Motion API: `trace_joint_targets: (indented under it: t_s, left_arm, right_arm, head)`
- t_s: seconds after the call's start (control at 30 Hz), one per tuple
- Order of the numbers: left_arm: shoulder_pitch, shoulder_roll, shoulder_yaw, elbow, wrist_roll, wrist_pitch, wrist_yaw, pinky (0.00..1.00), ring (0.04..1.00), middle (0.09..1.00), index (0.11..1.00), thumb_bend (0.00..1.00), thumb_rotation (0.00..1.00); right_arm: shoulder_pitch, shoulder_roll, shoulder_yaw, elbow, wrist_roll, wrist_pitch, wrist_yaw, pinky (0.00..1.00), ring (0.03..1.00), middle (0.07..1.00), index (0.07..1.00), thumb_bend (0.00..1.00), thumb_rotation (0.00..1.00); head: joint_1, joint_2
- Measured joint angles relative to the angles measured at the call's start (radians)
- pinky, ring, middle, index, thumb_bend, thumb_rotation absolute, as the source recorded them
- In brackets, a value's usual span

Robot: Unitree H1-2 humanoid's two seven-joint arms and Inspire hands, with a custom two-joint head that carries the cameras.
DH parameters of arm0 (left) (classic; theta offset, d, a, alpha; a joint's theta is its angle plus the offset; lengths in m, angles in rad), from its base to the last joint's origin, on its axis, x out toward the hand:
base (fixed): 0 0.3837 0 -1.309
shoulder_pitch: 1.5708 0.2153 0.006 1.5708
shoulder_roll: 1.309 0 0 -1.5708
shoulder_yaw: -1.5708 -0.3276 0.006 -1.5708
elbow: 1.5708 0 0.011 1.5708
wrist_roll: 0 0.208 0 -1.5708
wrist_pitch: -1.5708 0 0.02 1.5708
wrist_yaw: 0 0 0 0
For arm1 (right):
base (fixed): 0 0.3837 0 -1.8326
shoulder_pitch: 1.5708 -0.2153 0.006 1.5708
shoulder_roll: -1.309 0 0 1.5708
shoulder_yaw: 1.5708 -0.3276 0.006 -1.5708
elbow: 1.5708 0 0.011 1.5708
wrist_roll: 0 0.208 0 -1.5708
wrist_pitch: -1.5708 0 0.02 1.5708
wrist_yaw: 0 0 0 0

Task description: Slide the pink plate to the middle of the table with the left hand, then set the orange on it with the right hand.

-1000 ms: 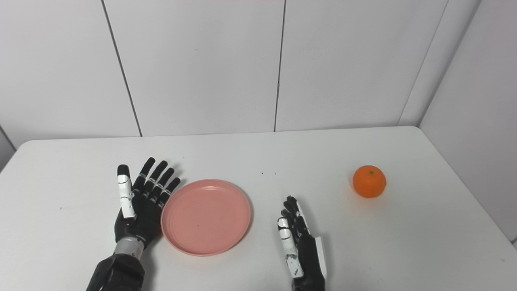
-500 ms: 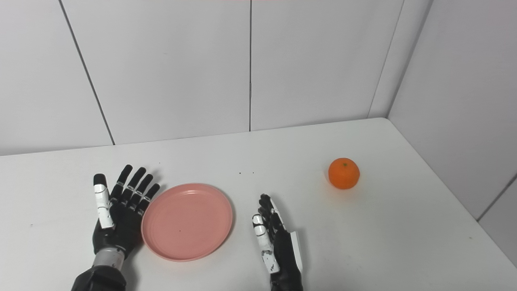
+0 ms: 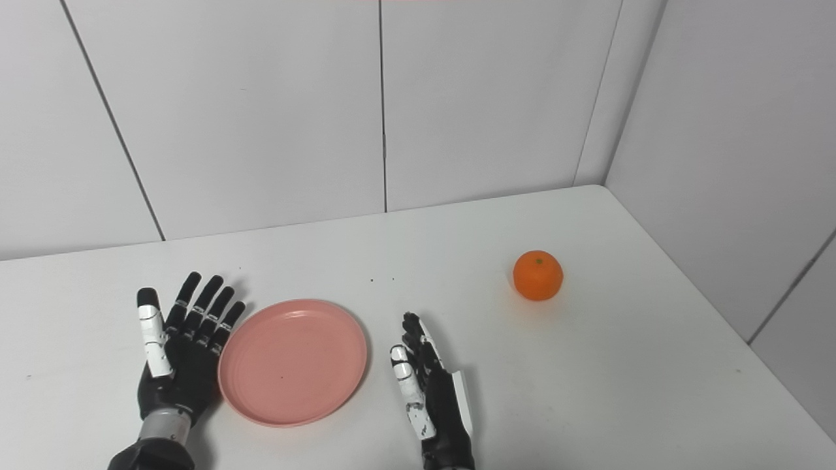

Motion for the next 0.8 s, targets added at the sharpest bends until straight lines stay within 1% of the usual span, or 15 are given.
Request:
trace_joint_targets:
  t_s: [0.2, 0.43, 0.57, 0.7, 0.8]
  left_arm:
    - [0.003, -0.003, -0.007, -0.001, 0.0, 0.0, 0.0, 0.78, 0.863, 0.828, 0.87, 0.76, 0.75]
    - [0.005, -0.013, -0.009, -0.003, 0.0, 0.0, 0.0, 0.79, 0.862, 0.812, 0.848, 0.78, 0.73]
    - [0.005, -0.016, -0.008, -0.001, 0.0, 0.0, 0.0, 0.79, 0.861, 0.816, 0.857, 0.78, 0.73]
    - [0.003, -0.016, -0.007, 0.003, 0.0, 0.0, 0.0, 0.81, 0.864, 0.817, 0.866, 0.78, 0.74]
    - [0.001, -0.016, -0.007, 0.006, 0.0, 0.0, 0.0, 0.81, 0.864, 0.824, 0.873, 0.78, 0.75]
  right_arm:
    - [0.0, 0.0, 0.0, 0.0, 0.001, 0.001, 0.0, 0.92, 0.935, 0.925, 0.907, 0.73, 0.89]
    - [0.0, 0.0, 0.0, 0.0, 0.007, 0.001, 0.0, 0.91, 0.93, 0.916, 0.9, 0.73, 0.89]
    - [-0.002, 0.0, 0.0, 0.0, 0.007, 0.001, 0.0, 0.91, 0.93, 0.919, 0.901, 0.72, 0.9]
    - [-0.006, 0.0, -0.001, 0.005, 0.002, -0.002, -0.003, 0.89, 0.922, 0.93, 0.898, 0.68, 0.91]
    - [-0.008, 0.0, -0.002, 0.008, -0.014, -0.02, -0.007, 0.9, 0.927, 0.935, 0.897, 0.68, 0.93]
  head:
    - [0.008, 0.0]
    - [0.008, -0.003]
    - [0.005, -0.005]
    - [-0.003, -0.009]
    - [-0.009, -0.009]
